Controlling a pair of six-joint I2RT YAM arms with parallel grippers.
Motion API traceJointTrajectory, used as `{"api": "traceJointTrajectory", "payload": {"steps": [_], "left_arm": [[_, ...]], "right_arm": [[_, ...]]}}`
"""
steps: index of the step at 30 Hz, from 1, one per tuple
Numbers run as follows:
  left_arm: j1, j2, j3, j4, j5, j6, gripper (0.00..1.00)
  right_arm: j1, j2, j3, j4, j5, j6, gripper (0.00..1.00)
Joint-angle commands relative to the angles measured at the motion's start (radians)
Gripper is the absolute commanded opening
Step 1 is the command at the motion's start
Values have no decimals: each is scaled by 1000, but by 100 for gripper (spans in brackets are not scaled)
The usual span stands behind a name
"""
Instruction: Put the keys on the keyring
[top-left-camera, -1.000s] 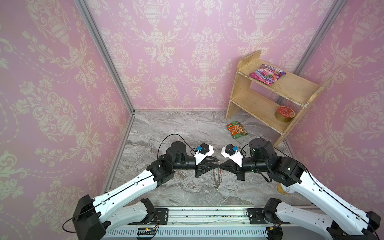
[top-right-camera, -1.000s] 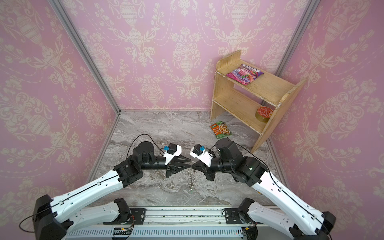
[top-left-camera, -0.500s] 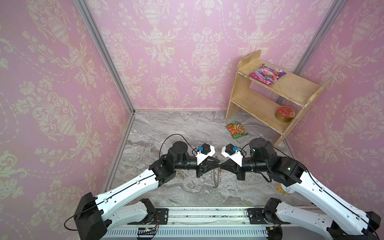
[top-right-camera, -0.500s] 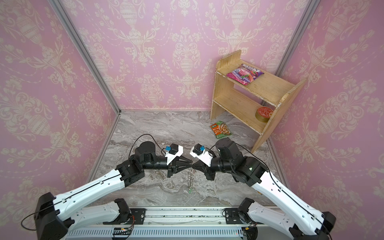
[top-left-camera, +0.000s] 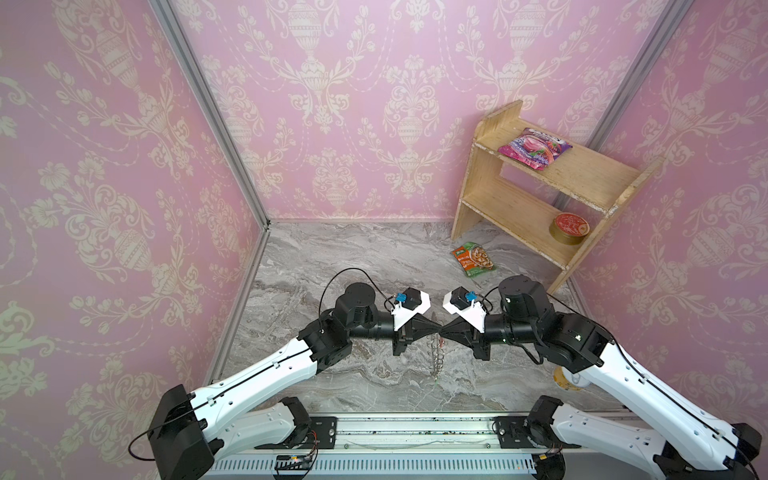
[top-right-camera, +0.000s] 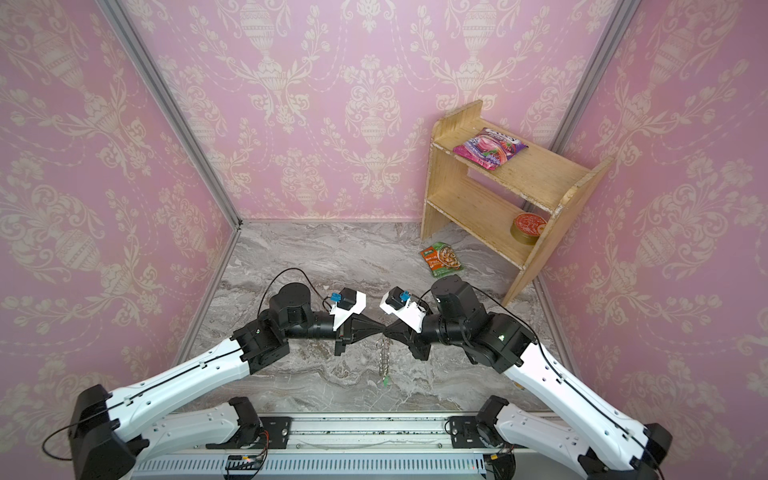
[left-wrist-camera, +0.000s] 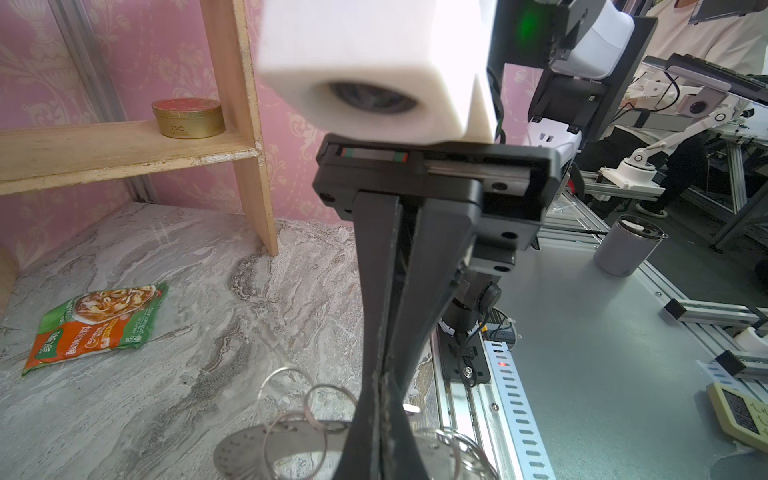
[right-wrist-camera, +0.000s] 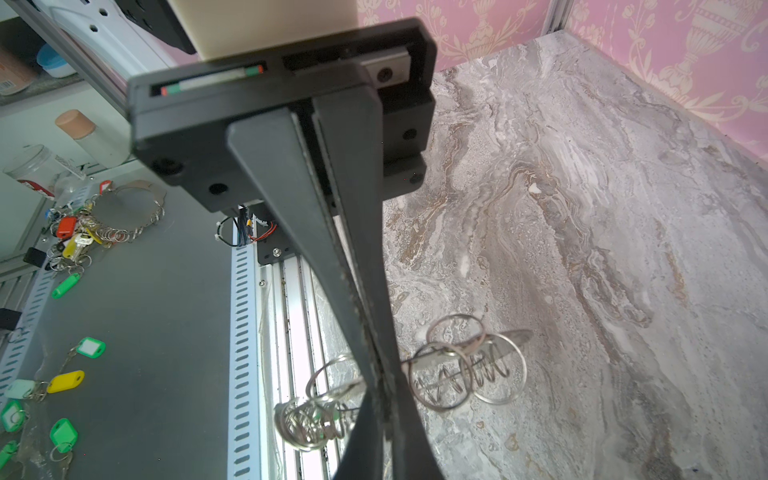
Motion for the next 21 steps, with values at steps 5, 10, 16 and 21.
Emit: {"api": "traceJointTrajectory", "payload": {"steps": [5,10,16,21], "left_arm": [[-3,-57,-9,60,-54,-1,0],[-3,-65,-8,82,-61,-12,0],[-3,-57,-5,104,-50,-21,0],[-3,-55,-7,109,-50,-24,0]], "right_arm": [[8,-54,-13,26,24,15,28],[8,-54,-25,34,21,16,28],[8,-62,-35,74,25,16,25],[8,-90,-52,104,36,28,18]]}}
